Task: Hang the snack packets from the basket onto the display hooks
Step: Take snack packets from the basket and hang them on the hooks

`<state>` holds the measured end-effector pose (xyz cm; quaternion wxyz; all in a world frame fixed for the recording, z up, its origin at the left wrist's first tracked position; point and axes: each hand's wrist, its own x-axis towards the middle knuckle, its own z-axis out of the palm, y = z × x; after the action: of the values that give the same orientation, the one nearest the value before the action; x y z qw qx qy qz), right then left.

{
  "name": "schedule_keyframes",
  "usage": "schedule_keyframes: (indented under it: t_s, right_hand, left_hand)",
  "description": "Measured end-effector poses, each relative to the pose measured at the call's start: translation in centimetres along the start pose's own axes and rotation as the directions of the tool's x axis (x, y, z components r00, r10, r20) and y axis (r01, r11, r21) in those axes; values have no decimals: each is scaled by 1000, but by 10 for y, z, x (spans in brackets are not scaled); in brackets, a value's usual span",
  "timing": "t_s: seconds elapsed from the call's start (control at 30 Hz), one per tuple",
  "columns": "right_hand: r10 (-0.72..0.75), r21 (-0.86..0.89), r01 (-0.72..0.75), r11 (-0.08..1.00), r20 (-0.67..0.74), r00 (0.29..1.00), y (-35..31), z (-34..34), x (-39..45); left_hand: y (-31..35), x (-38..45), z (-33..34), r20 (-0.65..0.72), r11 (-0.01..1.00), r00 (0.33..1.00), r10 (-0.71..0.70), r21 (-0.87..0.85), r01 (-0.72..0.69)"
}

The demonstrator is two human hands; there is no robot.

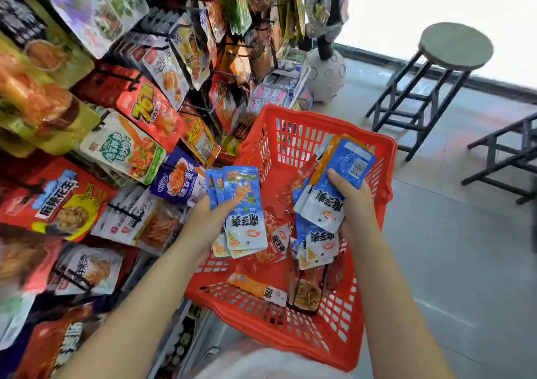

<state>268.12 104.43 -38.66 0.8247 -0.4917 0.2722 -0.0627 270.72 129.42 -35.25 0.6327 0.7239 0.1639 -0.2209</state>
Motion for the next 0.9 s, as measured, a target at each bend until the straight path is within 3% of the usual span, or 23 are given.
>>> schedule_keyframes:
  t_s: [0.17, 0.4, 0.6, 0.73, 0.83, 0.9]
  right_hand:
    - [57, -13, -57, 998, 80, 995, -8, 3, -5]
    - [211, -129, -191, 973, 163, 964, -15, 13, -10]
    - [200, -118, -187, 975, 112, 973, -17, 3, -8]
    - [215, -170, -190, 967, 144, 966, -19, 10, -12]
    - [169, -229, -119, 966, 210, 963, -8, 38, -21]
    - [120, -280, -57, 958, 211, 970, -2, 55, -26]
  left_hand:
    - [6, 3, 12, 52, 964, 983, -175, -192, 182]
    - [37, -35, 39, 201, 954, 969, -143, -233, 189]
    - [17, -8, 17, 58, 961, 983, -173, -210, 181]
    - [18, -10, 19, 195, 892, 955, -224, -353, 282]
    - [24, -21, 39, 362, 867, 912, -192, -372, 330]
    - [26, -21, 47, 402, 876, 903, -153, -369, 312]
